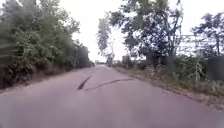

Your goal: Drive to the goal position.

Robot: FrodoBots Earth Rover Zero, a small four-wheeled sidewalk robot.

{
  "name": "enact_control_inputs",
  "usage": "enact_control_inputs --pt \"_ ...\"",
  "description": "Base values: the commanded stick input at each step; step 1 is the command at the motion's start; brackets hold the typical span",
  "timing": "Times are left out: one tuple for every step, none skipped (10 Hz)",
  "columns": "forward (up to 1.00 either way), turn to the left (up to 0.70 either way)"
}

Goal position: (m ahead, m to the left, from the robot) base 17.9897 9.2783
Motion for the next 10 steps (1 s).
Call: enact_control_inputs --pt "1.00 0.00" --pt "1.00 0.00" --pt "1.00 0.00" --pt "1.00 0.00" --pt "1.00 0.00" --pt "1.00 0.00" --pt "1.00 0.00" --pt "1.00 0.00" --pt "1.00 0.00" --pt "1.00 0.00"
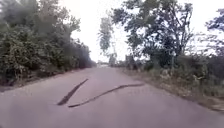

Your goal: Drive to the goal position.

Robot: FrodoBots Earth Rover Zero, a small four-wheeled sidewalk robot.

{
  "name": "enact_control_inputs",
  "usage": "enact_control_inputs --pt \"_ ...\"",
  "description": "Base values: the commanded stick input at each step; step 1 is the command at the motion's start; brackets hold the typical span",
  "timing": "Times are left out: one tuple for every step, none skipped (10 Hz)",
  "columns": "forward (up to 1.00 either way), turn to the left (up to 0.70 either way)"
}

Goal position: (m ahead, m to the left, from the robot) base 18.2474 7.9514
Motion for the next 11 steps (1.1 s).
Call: enact_control_inputs --pt "1.00 0.00" --pt "1.00 0.00" --pt "1.00 0.00" --pt "1.00 0.00" --pt "1.00 0.00" --pt "1.00 0.00" --pt "1.00 0.00" --pt "1.00 0.00" --pt "1.00 0.07" --pt "1.00 0.27" --pt "1.00 0.40"
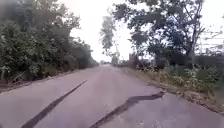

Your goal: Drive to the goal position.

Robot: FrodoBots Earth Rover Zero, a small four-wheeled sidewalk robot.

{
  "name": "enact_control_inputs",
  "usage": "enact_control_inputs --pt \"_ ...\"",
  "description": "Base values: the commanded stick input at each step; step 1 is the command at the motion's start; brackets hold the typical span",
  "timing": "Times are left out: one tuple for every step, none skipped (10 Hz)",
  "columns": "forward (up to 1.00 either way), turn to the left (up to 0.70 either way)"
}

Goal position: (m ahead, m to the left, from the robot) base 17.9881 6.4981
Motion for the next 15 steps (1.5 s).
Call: enact_control_inputs --pt "1.00 0.40" --pt "1.00 0.19" --pt "1.00 0.00" --pt "1.00 0.00" --pt "1.00 0.00" --pt "1.00 0.00" --pt "1.00 0.00" --pt "1.00 0.00" --pt "1.00 0.00" --pt "1.00 0.00" --pt "1.00 0.00" --pt "1.00 0.00" --pt "1.00 0.00" --pt "1.00 0.00" --pt "1.00 0.00"
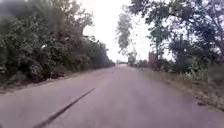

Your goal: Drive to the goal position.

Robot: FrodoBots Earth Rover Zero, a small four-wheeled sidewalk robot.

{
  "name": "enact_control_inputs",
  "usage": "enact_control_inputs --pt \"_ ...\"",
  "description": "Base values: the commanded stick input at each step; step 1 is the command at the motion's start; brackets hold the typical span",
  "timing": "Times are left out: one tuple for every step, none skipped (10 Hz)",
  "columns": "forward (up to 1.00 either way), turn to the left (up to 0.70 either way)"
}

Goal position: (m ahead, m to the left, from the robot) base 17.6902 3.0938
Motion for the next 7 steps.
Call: enact_control_inputs --pt "1.00 0.00" --pt "1.00 -0.07" --pt "1.00 -0.32" --pt "1.00 -0.40" --pt "1.00 -0.35" --pt "1.00 -0.02" --pt "1.00 -0.01"
